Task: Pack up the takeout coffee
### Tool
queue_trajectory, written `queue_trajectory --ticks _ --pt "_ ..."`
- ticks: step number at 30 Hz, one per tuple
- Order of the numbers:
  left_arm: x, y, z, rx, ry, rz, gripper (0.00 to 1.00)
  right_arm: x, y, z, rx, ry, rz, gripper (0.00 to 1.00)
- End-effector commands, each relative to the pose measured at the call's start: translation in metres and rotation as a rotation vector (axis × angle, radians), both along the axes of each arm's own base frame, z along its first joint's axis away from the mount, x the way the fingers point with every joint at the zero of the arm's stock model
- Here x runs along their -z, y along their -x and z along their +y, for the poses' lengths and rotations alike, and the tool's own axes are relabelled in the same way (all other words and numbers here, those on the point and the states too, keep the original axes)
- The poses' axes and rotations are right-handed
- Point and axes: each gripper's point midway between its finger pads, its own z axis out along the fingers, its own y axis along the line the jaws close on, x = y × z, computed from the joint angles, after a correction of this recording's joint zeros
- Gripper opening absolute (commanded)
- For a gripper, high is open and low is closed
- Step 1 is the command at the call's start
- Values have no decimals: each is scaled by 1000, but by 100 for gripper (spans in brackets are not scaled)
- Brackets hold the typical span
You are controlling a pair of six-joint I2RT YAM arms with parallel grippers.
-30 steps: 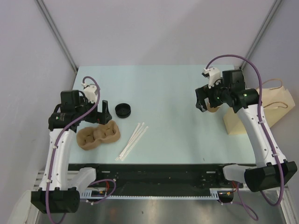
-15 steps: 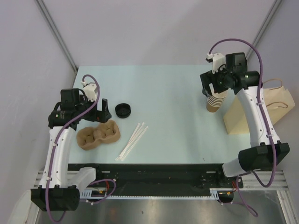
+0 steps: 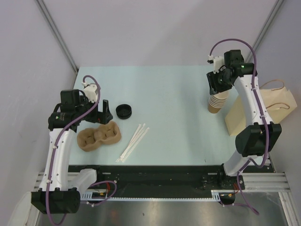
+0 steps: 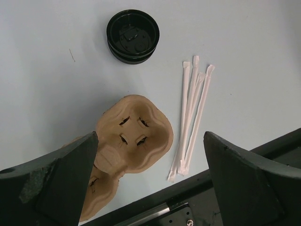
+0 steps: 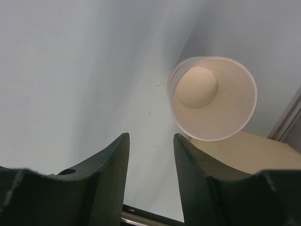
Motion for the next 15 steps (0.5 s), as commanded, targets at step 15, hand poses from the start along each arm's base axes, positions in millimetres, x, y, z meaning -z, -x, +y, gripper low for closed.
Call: queue_trajectory --ticks 15 --pt "-22 -7 -7 17 35 -80 99 32 -29 -16 65 64 41 42"
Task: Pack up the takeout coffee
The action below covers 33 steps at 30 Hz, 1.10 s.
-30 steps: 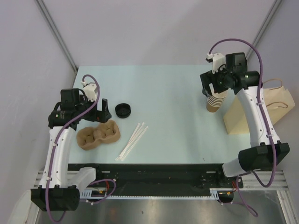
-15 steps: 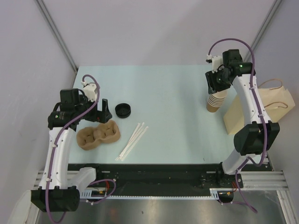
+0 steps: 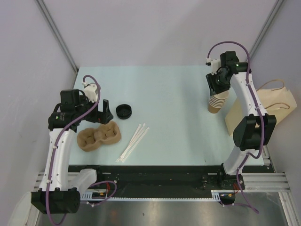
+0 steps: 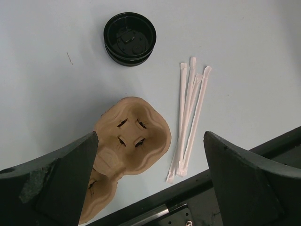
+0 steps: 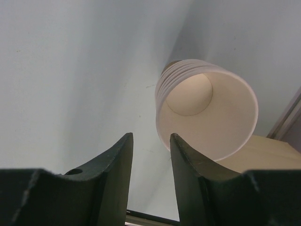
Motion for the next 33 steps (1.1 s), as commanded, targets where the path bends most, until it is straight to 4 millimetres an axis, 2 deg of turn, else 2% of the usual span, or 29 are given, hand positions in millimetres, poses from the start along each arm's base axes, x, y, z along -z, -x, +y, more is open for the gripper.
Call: queue_trajectory --ticks 1,6,8,20,22,25,26,27,33 --pt "-21 -6 -4 5 25 -74 100 -1 -11 -5 28 14 -29 42" --pt "-19 -6 -5 8 29 -70 99 4 -14 -8 32 26 -31 41" --pt "-19 -5 -7 17 36 -70 100 6 -15 -9 32 30 -35 37" --pt "-17 -4 -8 19 39 -67 99 21 -16 -14 39 34 -14 35" --pt "-17 -4 -8 20 40 -68 99 19 -17 -14 37 33 -18 33" --pt "-18 -5 -8 21 44 -69 100 16 -17 -14 34 33 -28 20" --pt "-18 -5 -9 21 45 -66 99 14 -17 -14 31 34 -34 15" --pt "-18 -5 -9 22 44 -65 100 13 -17 -14 32 38 -38 0" --pt "-17 -5 -9 20 46 -63 100 -9 -13 -17 26 61 -89 0"
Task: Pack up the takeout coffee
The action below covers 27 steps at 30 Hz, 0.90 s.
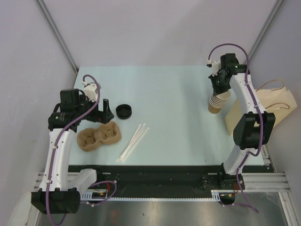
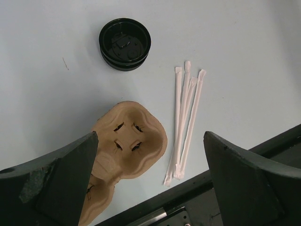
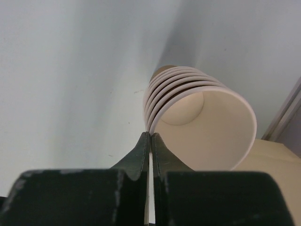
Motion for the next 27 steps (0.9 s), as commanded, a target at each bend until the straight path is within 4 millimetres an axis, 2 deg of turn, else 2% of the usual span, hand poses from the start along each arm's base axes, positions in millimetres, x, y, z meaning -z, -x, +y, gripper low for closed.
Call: queue_trajectory --ticks 1,6,15,22,27 --pt "-13 -4 -5 8 25 -49 100 -33 -1 -5 -4 38 -98 0" --pt "-12 -5 -5 7 26 -43 100 -51 1 -6 -12 81 -147 0" --pt "-11 -5 -3 0 19 -41 99 -65 2 -4 -21 176 -189 0" --pt "-12 -7 -2 -8 15 -49 100 -101 10 7 -41 197 -277 0" --pt "-12 -8 -2 -7 16 -49 99 -128 24 10 -52 174 -349 0"
